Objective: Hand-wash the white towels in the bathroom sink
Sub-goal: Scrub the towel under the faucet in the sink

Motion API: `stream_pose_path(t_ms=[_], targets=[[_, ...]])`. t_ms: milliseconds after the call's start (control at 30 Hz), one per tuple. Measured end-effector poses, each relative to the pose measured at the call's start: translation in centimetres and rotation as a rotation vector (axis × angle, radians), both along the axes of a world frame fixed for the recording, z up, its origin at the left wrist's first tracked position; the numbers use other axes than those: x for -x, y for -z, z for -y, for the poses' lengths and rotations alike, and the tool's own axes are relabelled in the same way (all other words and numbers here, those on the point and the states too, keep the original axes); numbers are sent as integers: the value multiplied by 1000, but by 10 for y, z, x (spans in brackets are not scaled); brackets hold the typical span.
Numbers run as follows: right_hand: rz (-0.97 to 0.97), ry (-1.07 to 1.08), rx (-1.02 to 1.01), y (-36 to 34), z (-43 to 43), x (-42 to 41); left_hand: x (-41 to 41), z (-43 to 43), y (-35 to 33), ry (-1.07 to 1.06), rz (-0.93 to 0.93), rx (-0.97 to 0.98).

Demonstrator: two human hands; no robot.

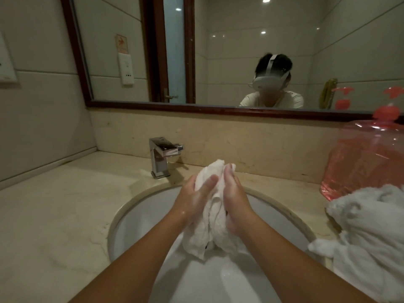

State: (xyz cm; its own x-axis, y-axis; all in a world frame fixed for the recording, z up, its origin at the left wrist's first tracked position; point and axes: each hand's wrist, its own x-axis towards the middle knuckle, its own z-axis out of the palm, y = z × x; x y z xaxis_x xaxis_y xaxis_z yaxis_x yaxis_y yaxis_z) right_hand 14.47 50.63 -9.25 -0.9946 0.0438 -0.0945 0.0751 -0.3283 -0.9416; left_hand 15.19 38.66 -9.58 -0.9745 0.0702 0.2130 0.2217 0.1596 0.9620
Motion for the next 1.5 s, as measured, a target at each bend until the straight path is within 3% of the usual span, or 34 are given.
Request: stream_pose_path(t_ms=[133, 267, 367, 433, 533, 633, 733, 833, 933, 1000, 1067, 1167, 1300, 1433, 1500], targets=[[-67, 21, -144, -7, -4, -6, -1, 3, -6, -128, -25, 11], [-93, 151, -221, -3, -12, -7, 3, 17, -8, -163, 72, -287], [-54, 181, -103, -3, -9, -8, 1, 17, -9, -83, 169, -433], [-77, 133, -58, -4, -3, -11, -3, 13, -8, 17, 169, -359], [-141, 61, -190, -3, 4, -15, -4, 8, -7, -111, 172, -227], [-135, 124, -344, 4, -2, -10, 3, 18, -10, -204, 212, -330], [-47, 197, -325, 0, -18, -5, 3, 29, -17, -137, 283, -548], [50, 230, -163, -4, -22, -2, 0, 30, -20, -34, 296, -592], [96, 152, 9, -4, -5, -1, -7, 16, -16, -1, 268, -481], [58, 135, 2, -10, 13, -9, -10, -3, -10, -55, 108, -179], [-81, 137, -154, -18, 27, -26, -7, -13, -9, -303, -53, 87], [-189, 121, -350, -11, 31, -36, -4, -12, -15, -370, -68, 81], [-96, 268, -321, -13, 18, -3, -22, -29, -11, -217, -52, 79], [-146, 135, -384, -6, 24, -21, -6, -16, -20, -391, 26, 58], [-114, 108, -393, -9, 18, -24, -15, -15, -20, -310, -7, 34]])
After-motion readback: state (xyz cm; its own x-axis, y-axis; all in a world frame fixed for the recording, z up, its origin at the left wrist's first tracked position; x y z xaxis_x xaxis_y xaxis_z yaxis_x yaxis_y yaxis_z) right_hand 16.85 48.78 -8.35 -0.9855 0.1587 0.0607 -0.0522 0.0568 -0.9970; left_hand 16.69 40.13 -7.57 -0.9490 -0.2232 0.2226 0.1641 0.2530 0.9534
